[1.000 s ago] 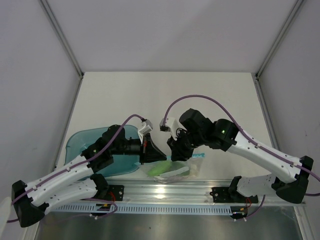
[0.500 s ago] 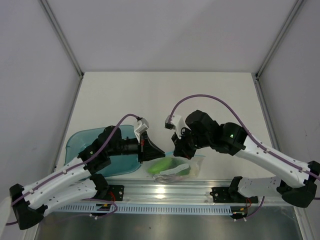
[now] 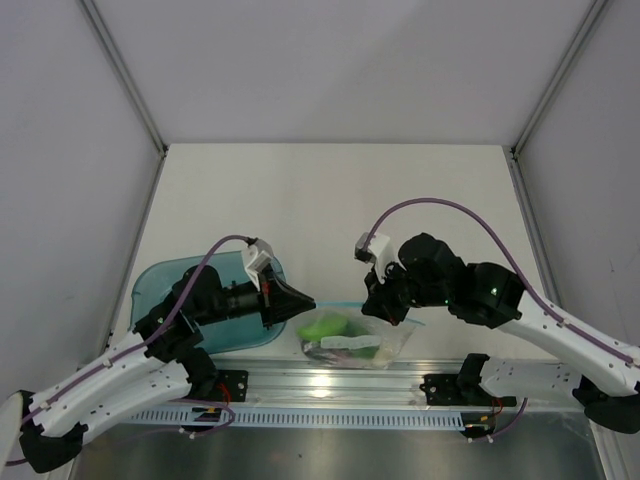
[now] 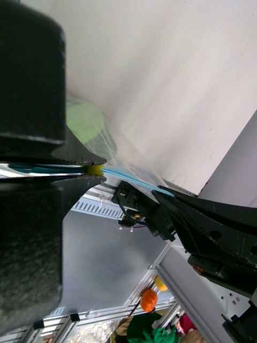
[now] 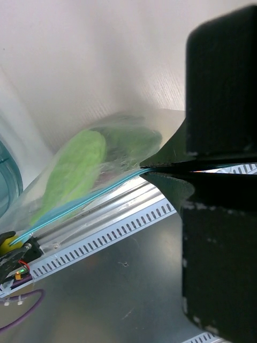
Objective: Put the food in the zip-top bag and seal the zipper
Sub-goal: Zip the zipper food storage bag at the center of the board.
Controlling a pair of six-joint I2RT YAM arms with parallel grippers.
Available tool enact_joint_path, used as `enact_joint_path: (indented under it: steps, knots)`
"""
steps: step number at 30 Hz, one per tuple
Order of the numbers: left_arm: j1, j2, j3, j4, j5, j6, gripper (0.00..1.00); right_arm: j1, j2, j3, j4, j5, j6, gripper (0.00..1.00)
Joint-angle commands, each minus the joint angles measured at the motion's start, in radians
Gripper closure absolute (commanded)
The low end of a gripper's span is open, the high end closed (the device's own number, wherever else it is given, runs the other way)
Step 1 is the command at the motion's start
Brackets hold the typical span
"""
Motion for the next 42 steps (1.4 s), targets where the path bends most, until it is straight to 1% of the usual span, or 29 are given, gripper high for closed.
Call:
enact_joint_path:
  steps: [1,7,23,28,29,30,31,33,34,35,36,37,40,42]
  knots:
    - [0.002,-0.038,-0.007,-0.024,-0.073,-0.002,0.99,-0.008,-0.051,-0.025,-0.043,0.061,0.027,1.0]
    - [0.002,-0.069,-0.026,-0.055,-0.139,-0.019,0.99,-0.008,-0.07,-0.045,-0.044,0.091,0.059,1.0]
    - [0.002,-0.15,-0.036,-0.126,-0.178,-0.01,0.99,-0.008,-0.087,-0.06,-0.058,0.16,0.114,1.0]
    - [0.002,-0.158,-0.036,-0.139,-0.181,-0.007,1.0,-0.008,-0.09,-0.063,-0.049,0.116,0.107,1.0]
    - [0.002,-0.155,-0.036,-0.139,-0.179,-0.007,0.98,-0.008,-0.09,-0.065,-0.046,0.101,0.102,1.0]
    - [0.002,-0.152,-0.036,-0.138,-0.175,-0.007,0.93,-0.008,-0.088,-0.068,-0.04,0.066,0.099,1.0]
    - [0.002,-0.15,-0.035,-0.133,-0.175,-0.008,0.76,-0.008,-0.084,-0.068,-0.029,0.05,0.094,1.0]
    - [0.002,-0.147,-0.038,-0.126,-0.182,-0.011,0.5,-0.005,-0.08,-0.071,-0.017,0.004,0.091,1.0]
    - [0.002,-0.149,-0.039,-0.121,-0.182,-0.013,0.4,-0.005,-0.077,-0.072,0.002,-0.01,0.09,1.0]
    - [0.002,-0.149,-0.042,-0.107,-0.185,-0.013,0.23,-0.004,-0.071,-0.08,0.011,-0.019,0.093,1.0]
    - [0.002,-0.152,-0.039,-0.106,-0.197,-0.013,0.09,-0.004,-0.068,-0.083,0.017,-0.039,0.097,1.0]
    - [0.002,-0.153,-0.033,-0.109,-0.225,-0.014,0.01,-0.004,-0.064,-0.083,0.025,-0.051,0.099,1.0]
    - [0.002,-0.164,0.0,-0.132,-0.286,-0.001,0.0,0.004,-0.05,-0.092,0.04,-0.077,0.12,1.0]
    - [0.002,-0.182,0.028,-0.162,-0.361,0.015,0.01,0.008,-0.054,-0.097,0.049,-0.079,0.133,1.0]
